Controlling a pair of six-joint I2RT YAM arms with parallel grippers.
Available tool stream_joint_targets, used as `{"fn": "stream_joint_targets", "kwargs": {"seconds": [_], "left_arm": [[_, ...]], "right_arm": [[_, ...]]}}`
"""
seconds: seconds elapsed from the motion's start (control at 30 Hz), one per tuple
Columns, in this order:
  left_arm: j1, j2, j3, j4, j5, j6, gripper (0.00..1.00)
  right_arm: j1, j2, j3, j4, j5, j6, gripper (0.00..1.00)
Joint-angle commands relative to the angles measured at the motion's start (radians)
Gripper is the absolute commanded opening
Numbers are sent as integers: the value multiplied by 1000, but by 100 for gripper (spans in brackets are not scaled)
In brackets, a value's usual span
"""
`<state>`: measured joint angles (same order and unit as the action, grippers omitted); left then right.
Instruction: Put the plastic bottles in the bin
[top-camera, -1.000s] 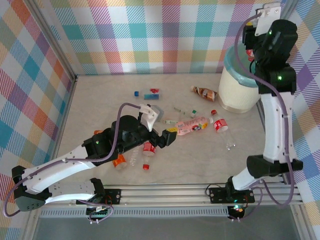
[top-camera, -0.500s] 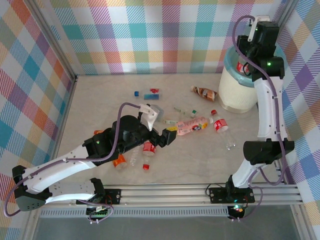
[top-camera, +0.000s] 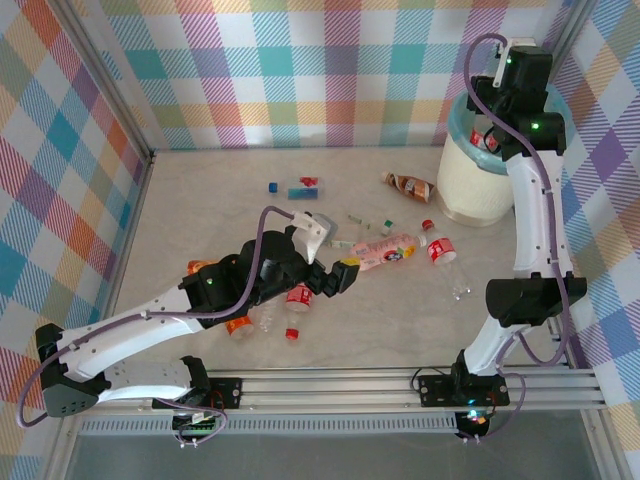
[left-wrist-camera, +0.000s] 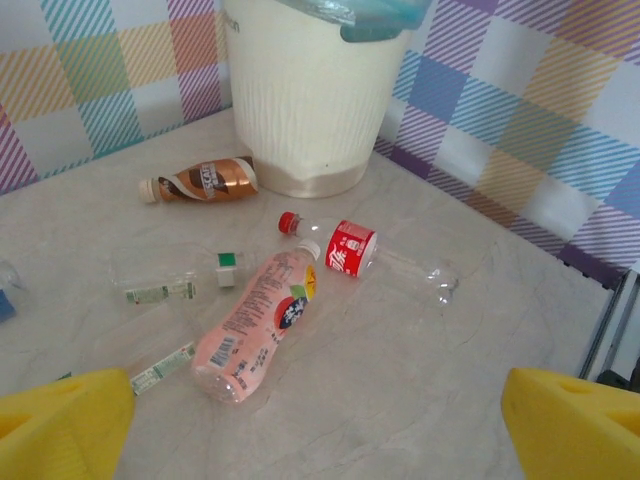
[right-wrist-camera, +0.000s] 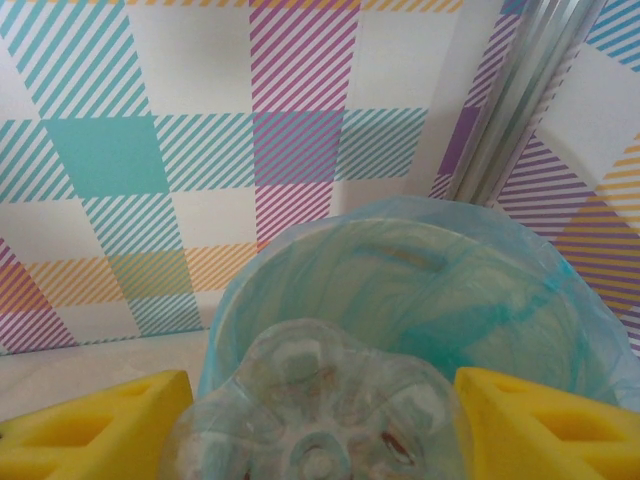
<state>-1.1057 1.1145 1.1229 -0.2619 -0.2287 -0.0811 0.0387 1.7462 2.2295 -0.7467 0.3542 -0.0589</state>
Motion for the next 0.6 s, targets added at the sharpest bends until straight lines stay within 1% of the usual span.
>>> {"fn": "stream_joint_targets", "kwargs": {"seconds": [0.0,0.1,0.37,0.57], "left_arm": [[-9,-7,29,10,0,21,95],[-9,-6,29,6,-6,26,95],[-9,-2,28,3,-6,26,95],[-9,-4,32,-7,-20,24,95]], "right_arm": [[-1,7,33,-2,-10,19,71],[-1,6,35,-3,-8,20,74],[-1,12,45,-9,-9,22,73],[-2,39,102,-61,-24,33,73]]}}
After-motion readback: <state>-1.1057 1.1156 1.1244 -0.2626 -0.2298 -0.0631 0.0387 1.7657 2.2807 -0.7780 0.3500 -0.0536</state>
